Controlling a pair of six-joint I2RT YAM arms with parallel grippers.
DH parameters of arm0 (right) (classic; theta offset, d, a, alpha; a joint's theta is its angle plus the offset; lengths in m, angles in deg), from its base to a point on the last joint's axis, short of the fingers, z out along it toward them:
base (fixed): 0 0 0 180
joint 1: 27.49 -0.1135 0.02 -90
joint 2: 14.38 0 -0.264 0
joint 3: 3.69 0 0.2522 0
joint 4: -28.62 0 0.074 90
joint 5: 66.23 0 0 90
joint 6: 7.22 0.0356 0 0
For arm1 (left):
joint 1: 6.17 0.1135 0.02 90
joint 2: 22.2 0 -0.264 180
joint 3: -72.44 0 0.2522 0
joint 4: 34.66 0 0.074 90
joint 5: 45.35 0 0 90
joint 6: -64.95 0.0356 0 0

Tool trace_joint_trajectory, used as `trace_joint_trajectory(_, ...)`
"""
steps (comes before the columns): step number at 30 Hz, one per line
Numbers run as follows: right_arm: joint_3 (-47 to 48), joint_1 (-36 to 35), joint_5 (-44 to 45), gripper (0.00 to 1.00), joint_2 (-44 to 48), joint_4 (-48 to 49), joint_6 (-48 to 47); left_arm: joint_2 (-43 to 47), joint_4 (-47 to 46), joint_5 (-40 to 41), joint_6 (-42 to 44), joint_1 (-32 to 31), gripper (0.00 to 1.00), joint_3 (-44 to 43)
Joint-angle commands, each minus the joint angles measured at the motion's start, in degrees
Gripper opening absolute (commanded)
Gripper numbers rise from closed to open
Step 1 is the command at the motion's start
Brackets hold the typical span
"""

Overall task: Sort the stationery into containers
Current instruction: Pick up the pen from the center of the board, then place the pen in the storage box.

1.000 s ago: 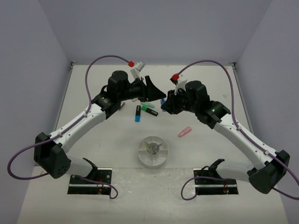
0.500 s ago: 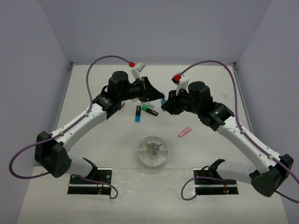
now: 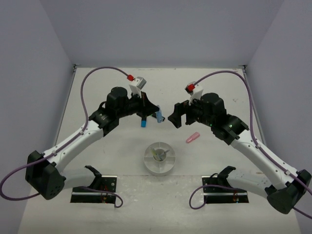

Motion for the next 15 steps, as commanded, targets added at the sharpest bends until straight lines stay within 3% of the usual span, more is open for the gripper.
trace_joint_trajectory(1, -5.80, 1.11, 9.69, 0.99, 9.48, 0.97, 3.06, 11.50, -2.59, 10.29, 9.28, -0.15, 0.00, 9.84)
trace_joint_trajectory(7, -10.75, 2.73, 11.17, 0.99, 16.54, -0.22, 2.86, 21.43, -5.03, 9.39, 4.22, -0.69, 0.00, 20.61)
trace_joint_trajectory(15, -10.93, 4.75, 12.64, 0.99, 11.92, -4.64, 8.56, 23.91, -5.41, 10.80, -1.24, -7.13, 0.00, 27.76)
